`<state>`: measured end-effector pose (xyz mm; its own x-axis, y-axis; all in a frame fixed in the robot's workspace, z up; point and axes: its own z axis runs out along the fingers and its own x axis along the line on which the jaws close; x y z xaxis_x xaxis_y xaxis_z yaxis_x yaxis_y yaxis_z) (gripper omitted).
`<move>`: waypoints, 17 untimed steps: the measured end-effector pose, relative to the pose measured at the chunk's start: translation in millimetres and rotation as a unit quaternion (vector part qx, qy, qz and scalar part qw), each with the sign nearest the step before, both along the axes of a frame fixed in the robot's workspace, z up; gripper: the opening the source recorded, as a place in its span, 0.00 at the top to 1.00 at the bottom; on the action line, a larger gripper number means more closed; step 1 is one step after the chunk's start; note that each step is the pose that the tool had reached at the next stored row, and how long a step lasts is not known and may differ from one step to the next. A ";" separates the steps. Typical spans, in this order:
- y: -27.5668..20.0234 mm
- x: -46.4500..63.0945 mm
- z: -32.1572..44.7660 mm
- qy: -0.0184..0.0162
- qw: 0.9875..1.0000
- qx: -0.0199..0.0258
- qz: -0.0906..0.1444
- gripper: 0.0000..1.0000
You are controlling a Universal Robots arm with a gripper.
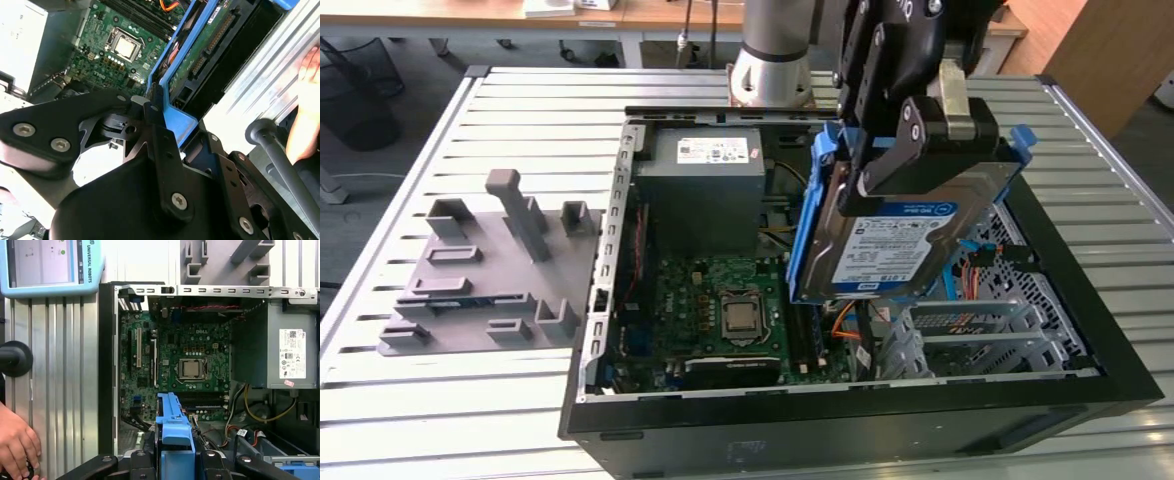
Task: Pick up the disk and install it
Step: 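Insert the disk into the insertion slot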
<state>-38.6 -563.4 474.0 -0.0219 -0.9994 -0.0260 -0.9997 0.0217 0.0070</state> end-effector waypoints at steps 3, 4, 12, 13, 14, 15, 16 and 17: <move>-3.0 1.7 -1.0 0.000 1.000 0.000 0.000 0.64; -3.0 3.3 -1.4 0.000 1.000 0.000 0.000 0.64; -3.5 23.3 -7.2 0.000 1.000 -0.001 0.000 0.64; -3.5 25.6 -7.9 0.000 1.000 -0.001 0.000 0.64; -3.6 27.6 -8.6 0.000 1.000 -0.001 0.000 0.64; -3.7 28.7 -9.0 0.000 1.000 -0.001 0.000 0.64; -3.7 28.7 -9.2 0.000 1.000 -0.001 0.000 0.64; -3.7 28.7 -9.1 0.000 1.000 -0.001 0.000 0.64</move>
